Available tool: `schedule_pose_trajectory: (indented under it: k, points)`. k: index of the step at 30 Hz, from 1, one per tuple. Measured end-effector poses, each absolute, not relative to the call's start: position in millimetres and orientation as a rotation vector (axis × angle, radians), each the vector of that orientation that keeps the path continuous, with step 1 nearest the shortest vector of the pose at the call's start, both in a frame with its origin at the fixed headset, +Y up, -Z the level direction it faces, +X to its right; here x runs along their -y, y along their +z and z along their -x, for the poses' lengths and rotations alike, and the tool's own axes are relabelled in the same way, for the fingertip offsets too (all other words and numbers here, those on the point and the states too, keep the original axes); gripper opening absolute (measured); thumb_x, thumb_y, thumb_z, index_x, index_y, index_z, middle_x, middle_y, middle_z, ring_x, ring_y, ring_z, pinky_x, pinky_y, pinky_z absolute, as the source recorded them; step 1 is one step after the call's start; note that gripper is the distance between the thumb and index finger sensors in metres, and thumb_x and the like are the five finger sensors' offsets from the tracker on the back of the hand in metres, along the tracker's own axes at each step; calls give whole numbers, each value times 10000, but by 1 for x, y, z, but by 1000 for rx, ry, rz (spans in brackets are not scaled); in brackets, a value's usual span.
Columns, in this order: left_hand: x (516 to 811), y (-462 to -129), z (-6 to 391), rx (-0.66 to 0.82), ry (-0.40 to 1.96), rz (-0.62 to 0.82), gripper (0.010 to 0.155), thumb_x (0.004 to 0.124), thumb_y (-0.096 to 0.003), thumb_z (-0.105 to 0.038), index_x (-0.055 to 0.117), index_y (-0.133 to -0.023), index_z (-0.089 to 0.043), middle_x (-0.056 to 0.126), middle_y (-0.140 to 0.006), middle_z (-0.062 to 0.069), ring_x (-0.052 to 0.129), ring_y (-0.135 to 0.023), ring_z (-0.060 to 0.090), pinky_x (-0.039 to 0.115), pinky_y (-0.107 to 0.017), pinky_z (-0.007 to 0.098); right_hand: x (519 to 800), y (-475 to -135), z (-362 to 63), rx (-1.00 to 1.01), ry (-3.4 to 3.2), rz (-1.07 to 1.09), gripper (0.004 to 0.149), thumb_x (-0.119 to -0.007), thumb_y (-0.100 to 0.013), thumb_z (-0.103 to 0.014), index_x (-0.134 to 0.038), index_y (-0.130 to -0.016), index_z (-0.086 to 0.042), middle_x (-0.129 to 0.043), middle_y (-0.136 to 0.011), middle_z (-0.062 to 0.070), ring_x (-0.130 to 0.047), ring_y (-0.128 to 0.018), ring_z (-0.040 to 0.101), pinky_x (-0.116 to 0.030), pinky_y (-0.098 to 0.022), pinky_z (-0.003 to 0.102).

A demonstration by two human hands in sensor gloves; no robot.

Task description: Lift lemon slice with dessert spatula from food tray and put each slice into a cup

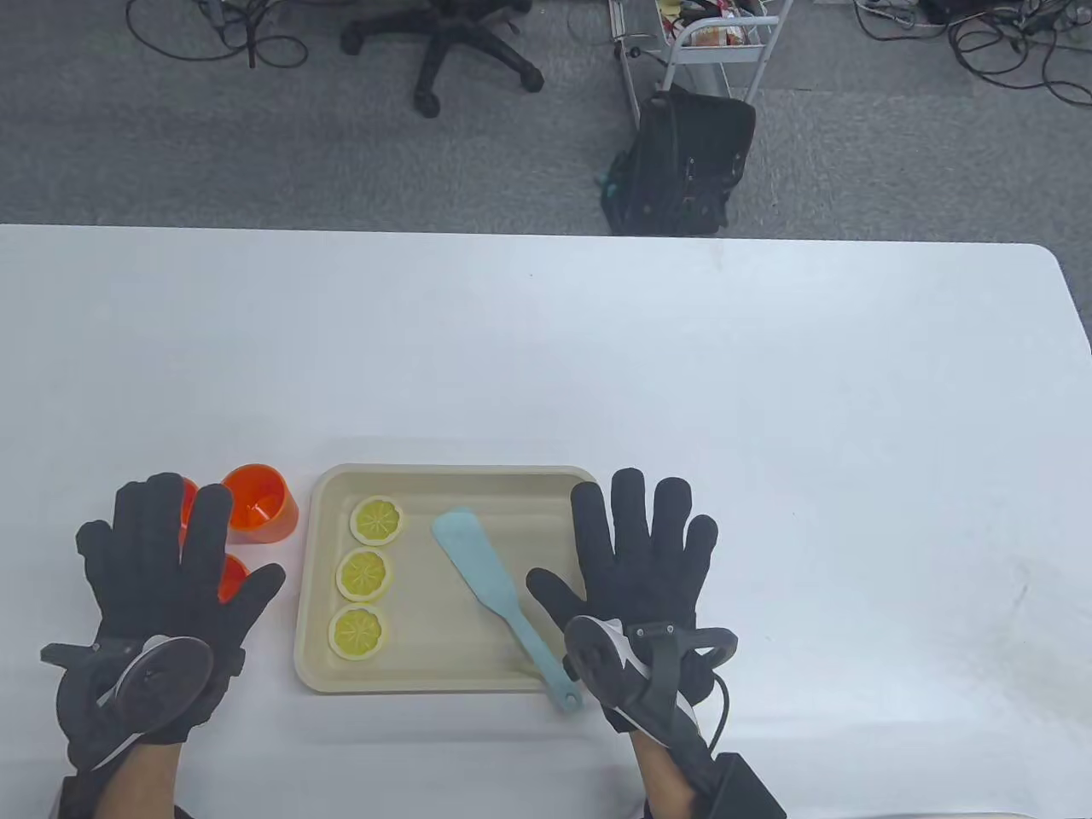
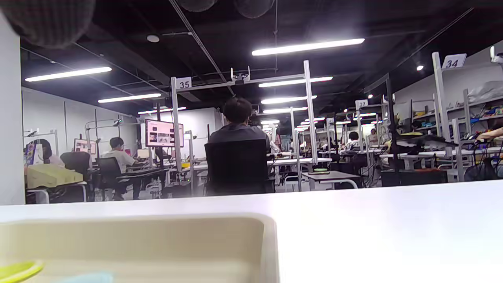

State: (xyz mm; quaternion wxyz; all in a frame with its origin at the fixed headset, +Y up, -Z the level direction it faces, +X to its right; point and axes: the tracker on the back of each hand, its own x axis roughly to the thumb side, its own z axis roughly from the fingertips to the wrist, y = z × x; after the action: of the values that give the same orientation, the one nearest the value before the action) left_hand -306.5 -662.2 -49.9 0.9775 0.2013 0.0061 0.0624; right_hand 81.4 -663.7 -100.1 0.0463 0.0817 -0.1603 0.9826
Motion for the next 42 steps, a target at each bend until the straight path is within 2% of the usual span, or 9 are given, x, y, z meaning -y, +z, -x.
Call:
schedule_pose_trajectory:
  k: [8, 14, 25, 28, 31, 33, 37, 40, 42]
  points:
    - [664, -50, 305, -17, 91, -403, 903, 719, -495, -738, 300, -1192, -346, 250, -1283, 150, 340, -1176, 509, 281, -781, 777, 664, -101, -80, 456, 3002, -266, 904, -684, -462, -717, -269, -1168, -334, -267, -1269, 62, -181, -1166, 485, -253, -775, 733]
    - [659, -47, 305, -5, 122, -426, 897, 721, -496, -736, 305, -1192, -351, 252, -1286, 142, 337, -1181, 504, 277, -785, 778, 658, -96, -79, 513, 3006, -265, 903, -691, -460, -710, -273, -1168, -336, -271, -1271, 59, -182, -1169, 481, -247, -780, 733]
    - [654, -46, 322, -58, 152, -420, 895, 725, -499, -733, 316, -1194, -343, 288, -1282, 149, 372, -1176, 507, 320, -780, 786, 660, -99, -78, 470, 3001, -263, 898, -693, -462, -703, -274, -1166, -334, -278, -1269, 65, -187, -1169, 483, -257, -782, 729]
    - [653, -47, 326, -69, 135, -351, 910, 728, -496, -740, 317, -1198, -332, 332, -1277, 155, 458, -1158, 509, 406, -789, 761, 660, -98, -79, 468, 2999, -257, 898, -692, -464, -702, -276, -1167, -330, -282, -1269, 68, -194, -1168, 486, -265, -784, 728]
    - [655, -48, 330, -86, 172, -237, 954, 744, -494, -742, 261, -1203, -325, 298, -1274, 173, 476, -1149, 516, 426, -793, 755, 659, -97, -79, 477, 2987, -260, 895, -690, -468, -700, -275, -1167, -327, -286, -1268, 70, -198, -1168, 487, -273, -783, 728]
    - [657, -50, 334, -79, 186, -243, 958, 760, -485, -739, 288, -1203, -315, 342, -1267, 175, 529, -1132, 511, 469, -786, 747, 660, -97, -80, 468, 2989, -258, 903, -689, -463, -701, -264, -1167, -327, -284, -1268, 68, -198, -1168, 486, -272, -784, 727]
    - [661, -54, 336, -81, 184, -126, 975, 774, -484, -734, 278, -1204, -302, 340, -1266, 151, 572, -1116, 498, 485, -784, 739, 660, -98, -80, 454, 2998, -252, 906, -699, -469, -697, -247, -1164, -331, -278, -1268, 71, -190, -1167, 487, -266, -785, 726]
    - [665, -57, 334, -61, 179, -72, 989, 807, -468, -731, 316, -1205, -290, 436, -1243, 144, 626, -1094, 480, 520, -774, 735, 660, -98, -80, 455, 2999, -257, 911, -700, -467, -697, -242, -1164, -330, -281, -1268, 71, -192, -1168, 486, -269, -785, 726]
    - [668, -62, 334, -48, 181, 17, 1005, 829, -456, -727, 335, -1204, -272, 503, -1218, 130, 667, -1073, 460, 546, -767, 724, 660, -98, -80, 450, 2999, -254, 910, -699, -467, -697, -243, -1164, -330, -277, -1269, 69, -191, -1168, 487, -269, -787, 725]
